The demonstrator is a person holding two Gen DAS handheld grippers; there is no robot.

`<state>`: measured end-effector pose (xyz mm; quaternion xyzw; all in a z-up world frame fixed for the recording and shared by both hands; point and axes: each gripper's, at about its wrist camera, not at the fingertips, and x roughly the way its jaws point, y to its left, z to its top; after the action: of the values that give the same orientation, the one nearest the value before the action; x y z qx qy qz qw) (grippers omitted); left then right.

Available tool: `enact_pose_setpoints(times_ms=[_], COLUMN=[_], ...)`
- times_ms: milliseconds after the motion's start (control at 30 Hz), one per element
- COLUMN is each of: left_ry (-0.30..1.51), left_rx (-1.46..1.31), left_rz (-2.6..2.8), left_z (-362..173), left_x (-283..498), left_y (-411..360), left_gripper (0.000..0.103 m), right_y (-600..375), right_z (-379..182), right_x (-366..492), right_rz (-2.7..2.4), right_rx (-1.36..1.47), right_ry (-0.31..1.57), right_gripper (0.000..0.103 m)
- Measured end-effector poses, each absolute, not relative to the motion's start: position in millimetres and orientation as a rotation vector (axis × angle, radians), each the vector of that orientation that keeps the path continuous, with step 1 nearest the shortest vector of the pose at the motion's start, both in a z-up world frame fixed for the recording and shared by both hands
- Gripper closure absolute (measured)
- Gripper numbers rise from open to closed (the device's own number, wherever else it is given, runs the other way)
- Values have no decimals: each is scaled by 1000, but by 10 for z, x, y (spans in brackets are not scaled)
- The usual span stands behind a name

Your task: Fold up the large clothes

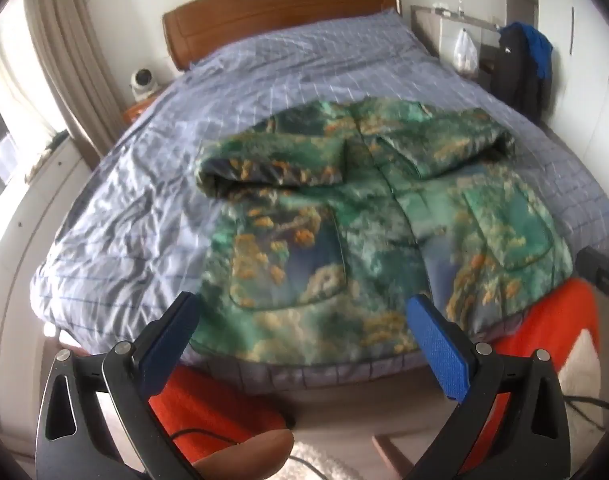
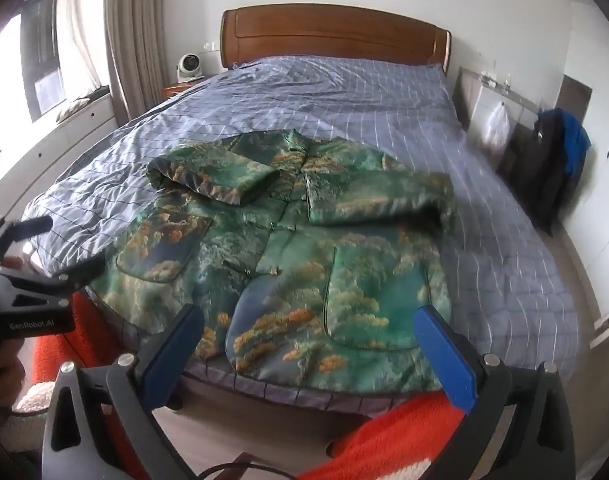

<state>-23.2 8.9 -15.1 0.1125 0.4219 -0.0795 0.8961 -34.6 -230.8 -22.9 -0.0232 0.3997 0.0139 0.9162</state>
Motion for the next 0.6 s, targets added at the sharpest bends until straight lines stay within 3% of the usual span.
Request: enact_pose_setpoints(times_ms=[600], left_ry=[875], left_rx=[227], left_rz=[-168], left_z=[-123], left_x=[-538], left_y=[151], left_gripper=[0], right_y=[-2228], right_z=[-323], right_x=[-660], right_rz=[25], right_rx=[0], right_ry=[855], right_gripper=[0])
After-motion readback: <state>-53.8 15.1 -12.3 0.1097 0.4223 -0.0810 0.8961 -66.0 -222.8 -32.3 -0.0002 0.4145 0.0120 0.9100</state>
